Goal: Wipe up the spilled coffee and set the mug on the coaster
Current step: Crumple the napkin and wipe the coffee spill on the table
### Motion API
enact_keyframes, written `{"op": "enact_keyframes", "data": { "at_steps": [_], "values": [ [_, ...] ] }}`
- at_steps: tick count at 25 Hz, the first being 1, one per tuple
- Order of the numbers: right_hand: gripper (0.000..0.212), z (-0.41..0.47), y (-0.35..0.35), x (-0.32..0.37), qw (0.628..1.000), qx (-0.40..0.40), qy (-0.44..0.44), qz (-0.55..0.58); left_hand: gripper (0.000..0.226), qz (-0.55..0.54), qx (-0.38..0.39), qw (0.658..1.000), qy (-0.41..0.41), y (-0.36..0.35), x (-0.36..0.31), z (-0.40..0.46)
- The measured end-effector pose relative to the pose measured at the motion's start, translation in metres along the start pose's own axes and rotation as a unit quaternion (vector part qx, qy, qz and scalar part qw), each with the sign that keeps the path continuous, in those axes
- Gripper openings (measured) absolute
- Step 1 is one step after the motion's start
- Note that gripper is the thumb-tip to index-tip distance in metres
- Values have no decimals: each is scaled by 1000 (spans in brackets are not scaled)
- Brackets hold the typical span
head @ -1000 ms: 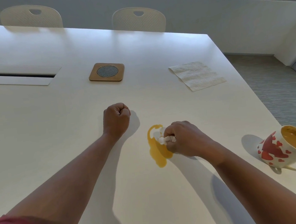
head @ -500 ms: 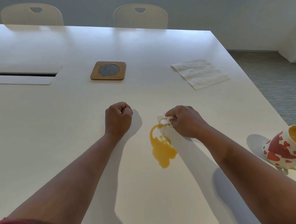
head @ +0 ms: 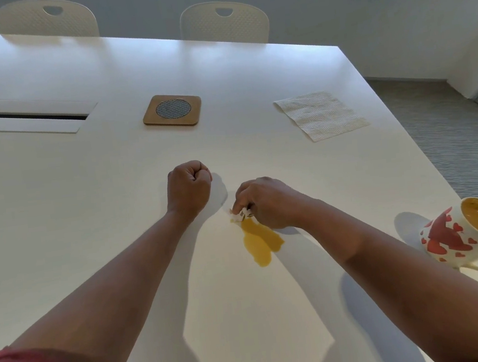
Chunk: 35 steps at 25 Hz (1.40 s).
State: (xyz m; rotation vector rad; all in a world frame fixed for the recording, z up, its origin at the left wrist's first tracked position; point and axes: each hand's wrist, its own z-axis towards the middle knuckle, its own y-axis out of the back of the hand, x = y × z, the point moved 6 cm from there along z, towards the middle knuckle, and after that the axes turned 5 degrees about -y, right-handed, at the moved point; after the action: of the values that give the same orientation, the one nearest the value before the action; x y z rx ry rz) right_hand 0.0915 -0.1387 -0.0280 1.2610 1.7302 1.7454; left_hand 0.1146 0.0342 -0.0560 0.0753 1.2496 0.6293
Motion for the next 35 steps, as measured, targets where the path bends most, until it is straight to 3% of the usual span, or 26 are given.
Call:
{"op": "enact_keyframes", "data": {
  "at_steps": [5,9,12,17,23,27,32,35],
  "values": [
    [53,-16,0,-5,999,40,10,21,24,-1,6,1000,2,0,0,-1],
    [51,-36,0,-18,994,92,-35,50,24,-8,10,1000,10,0,0,-2],
    [48,-56,5,-37,974,71,-91,195,23,-3,16,1000,12,-1,-1,-3],
    [35,-83,-5,-67,831,-21,-142,537,23,31,23,999,25,-3,2,-3],
    [29,-110,-15,-94,696,-134,-191,679,22,185,87,978,43,-17,-2,1],
    [26,-133,-19,-99,631,-203,-209,719,19,180,158,969,56,-38,-25,-1],
    [24,-178,-31,-97,577,-289,-238,726,19,182,289,935,-98,-98,-101,-40],
    [16,-223,-36,-100,575,-327,-259,704,19,187,366,891,-192,-135,-141,-82]
  ]
}}
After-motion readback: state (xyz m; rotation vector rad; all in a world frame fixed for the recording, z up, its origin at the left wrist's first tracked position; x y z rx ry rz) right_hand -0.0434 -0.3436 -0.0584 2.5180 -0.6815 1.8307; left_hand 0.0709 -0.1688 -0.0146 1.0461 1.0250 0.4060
